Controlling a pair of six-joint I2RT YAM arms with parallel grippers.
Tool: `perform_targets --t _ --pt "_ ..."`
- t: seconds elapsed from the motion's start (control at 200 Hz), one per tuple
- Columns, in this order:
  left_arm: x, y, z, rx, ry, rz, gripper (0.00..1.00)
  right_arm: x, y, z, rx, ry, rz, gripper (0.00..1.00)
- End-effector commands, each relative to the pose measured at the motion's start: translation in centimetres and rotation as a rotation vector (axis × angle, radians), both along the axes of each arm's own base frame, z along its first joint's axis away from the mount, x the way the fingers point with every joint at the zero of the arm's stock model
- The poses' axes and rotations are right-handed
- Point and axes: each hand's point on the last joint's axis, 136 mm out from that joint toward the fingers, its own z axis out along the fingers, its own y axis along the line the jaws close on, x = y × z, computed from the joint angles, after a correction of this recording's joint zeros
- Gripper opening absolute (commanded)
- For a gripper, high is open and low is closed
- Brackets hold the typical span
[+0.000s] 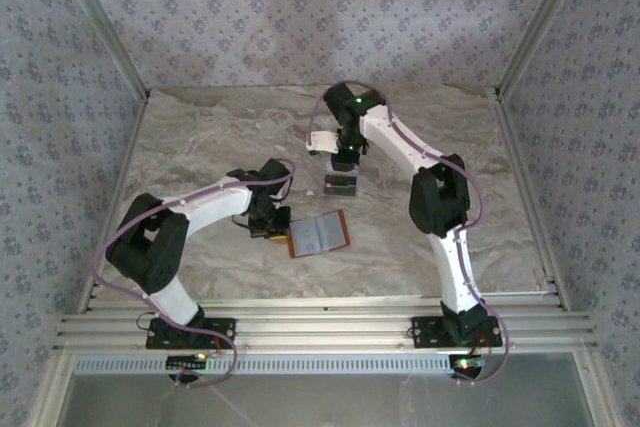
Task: Take the credit cards out of the card holder
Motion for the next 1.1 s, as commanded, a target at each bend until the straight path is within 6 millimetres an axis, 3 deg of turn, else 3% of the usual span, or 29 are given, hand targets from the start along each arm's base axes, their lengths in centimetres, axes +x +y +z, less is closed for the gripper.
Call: perform_targets --t 0.0,0.185,0.435,0.78,1.094 --pt "-0.2 0.3 0.2 -0.005 0.002 0.005 0.08 0.2 0.4 2.1 0.049 -0.060 -0.040 0.24" --pt "0.2 -1.0 -0.4 -0.121 0.010 0.036 0.06 -0.4 1.3 3.6 0.219 -0.030 -0.263 0.22" --pt "-0.1 -0.9 -1.8 -0.122 0.038 0.040 0.06 -2.1 2.6 4.8 0.471 0.074 -0.598 0.16" --pt "0.1 -1.1 -2.7 -0.122 0.050 0.027 0.06 -6.3 3.0 1.4 0.573 0.447 -1.069 0.04" --pt "0.0 -1.0 -3.0 -0.119 0.056 0.021 0.05 -11.0 4.6 0.1 0.557 0.587 -1.210 0.04"
